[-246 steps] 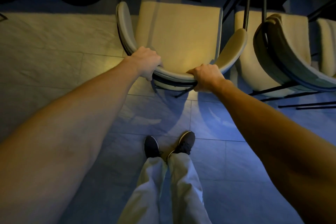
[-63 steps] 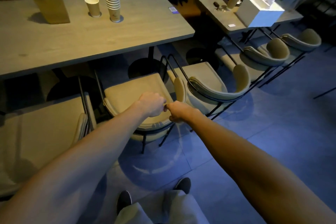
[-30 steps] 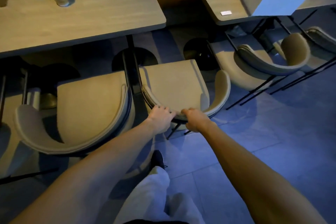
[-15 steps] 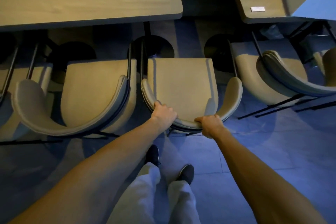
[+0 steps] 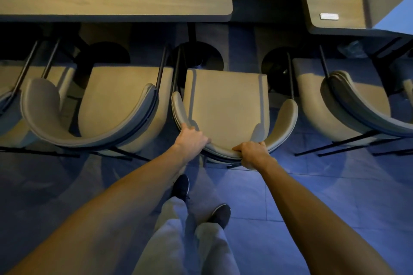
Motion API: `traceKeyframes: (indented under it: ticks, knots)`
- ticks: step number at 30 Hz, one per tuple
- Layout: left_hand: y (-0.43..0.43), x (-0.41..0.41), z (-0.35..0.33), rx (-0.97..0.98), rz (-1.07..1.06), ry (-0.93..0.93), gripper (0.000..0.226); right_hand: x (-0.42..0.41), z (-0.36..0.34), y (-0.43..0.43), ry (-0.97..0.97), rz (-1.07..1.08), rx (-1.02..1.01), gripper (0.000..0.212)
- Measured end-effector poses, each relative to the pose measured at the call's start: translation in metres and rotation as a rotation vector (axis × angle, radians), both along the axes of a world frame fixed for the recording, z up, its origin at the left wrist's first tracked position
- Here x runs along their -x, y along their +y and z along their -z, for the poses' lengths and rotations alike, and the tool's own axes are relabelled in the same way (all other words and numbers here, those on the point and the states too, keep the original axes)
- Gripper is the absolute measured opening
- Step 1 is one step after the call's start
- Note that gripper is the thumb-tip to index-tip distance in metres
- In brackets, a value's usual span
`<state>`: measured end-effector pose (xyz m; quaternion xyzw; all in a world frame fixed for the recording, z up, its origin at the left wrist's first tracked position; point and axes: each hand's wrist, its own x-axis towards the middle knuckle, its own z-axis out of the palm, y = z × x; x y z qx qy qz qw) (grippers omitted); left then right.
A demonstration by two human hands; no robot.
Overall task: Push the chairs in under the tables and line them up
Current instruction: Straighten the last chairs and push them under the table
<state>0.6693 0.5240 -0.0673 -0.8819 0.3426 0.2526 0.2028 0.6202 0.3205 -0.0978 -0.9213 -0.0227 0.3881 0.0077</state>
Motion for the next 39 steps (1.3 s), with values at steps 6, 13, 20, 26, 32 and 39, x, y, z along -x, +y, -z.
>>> traceKeyframes:
  ticks: [6, 13, 20, 26, 32, 39]
  knots:
    - [-0.015, 0.006, 0.001, 0.016, -0.007, 0.001, 0.056, 0.006, 0.002, -0.014, -0.025, 0.0, 0.003, 0.057]
    - [-0.016, 0.012, 0.001, 0.014, -0.025, -0.025, 0.057, 0.008, 0.004, -0.012, -0.028, 0.008, 0.004, 0.053]
    - [-0.015, 0.011, 0.001, 0.018, -0.015, -0.038, 0.056, 0.01, 0.008, -0.011, -0.068, 0.025, -0.001, 0.05]
    - [-0.013, 0.014, 0.003, 0.024, -0.009, -0.061, 0.053, 0.011, 0.01, -0.014, -0.075, 0.003, -0.002, 0.054]
    - [-0.013, 0.012, 0.007, 0.031, -0.042, -0.075, 0.05, 0.007, 0.007, -0.012, -0.047, 0.023, -0.028, 0.057]
    - [-0.017, 0.013, 0.014, 0.058, -0.08, -0.08, 0.05, 0.003, 0.004, -0.016, -0.043, 0.015, -0.042, 0.052]
